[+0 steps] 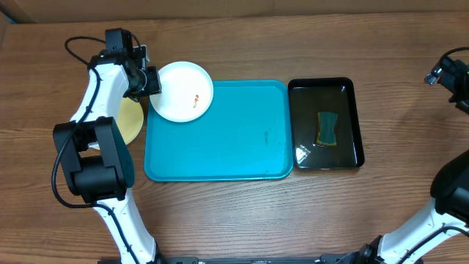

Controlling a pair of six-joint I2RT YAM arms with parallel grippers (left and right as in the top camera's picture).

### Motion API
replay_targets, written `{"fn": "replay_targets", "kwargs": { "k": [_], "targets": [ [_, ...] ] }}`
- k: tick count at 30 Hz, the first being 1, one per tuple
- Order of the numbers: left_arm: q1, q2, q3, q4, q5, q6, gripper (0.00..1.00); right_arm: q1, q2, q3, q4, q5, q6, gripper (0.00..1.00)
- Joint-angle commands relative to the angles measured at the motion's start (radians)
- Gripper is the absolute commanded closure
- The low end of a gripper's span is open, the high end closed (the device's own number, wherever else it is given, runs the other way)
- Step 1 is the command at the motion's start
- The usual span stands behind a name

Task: Clean dirty plates on tray and stack at the side
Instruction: 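Reach the left gripper to the rim of the red-stained white plate, then close the left gripper on the white plate's left rim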

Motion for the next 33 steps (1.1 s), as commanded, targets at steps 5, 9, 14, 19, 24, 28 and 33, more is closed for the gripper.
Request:
{"fn": "replay_targets", "kwargs": {
  "k": [5, 9, 14, 19, 24, 28, 33],
  "targets": [
    [0.004, 0.031, 0.012, 0.005, 0.011, 0.024, 0.56, 0.000, -0.010, 0.014, 0.003, -0.001, -0.002, 0.00],
    [0.004, 0.032, 0.012, 0.016, -0.007, 0.024, 0.57, 0.000, -0.010, 0.014, 0.003, -0.001, -0.002, 0.00],
    [0.004, 0.033, 0.012, 0.019, -0.018, 0.040, 0.60, 0.000, -0.010, 0.014, 0.003, -0.001, -0.002, 0.00],
    [0.004, 0.035, 0.011, 0.031, -0.018, 0.046, 0.60, 0.000, -0.010, 0.014, 0.003, -0.001, -0.002, 0.00],
    [0.004, 0.035, 0.011, 0.026, -0.016, 0.045, 0.65, 0.000, -0.010, 0.014, 0.003, -0.001, -0.002, 0.00],
    [0.004, 0.035, -0.002, 0.032, -0.018, 0.046, 0.66, 0.000, -0.010, 0.014, 0.003, -0.001, -0.002, 0.00],
    [0.004, 0.035, -0.027, 0.061, -0.018, 0.046, 0.68, 0.000, -0.010, 0.014, 0.003, -0.001, -0.002, 0.00]
  ]
}}
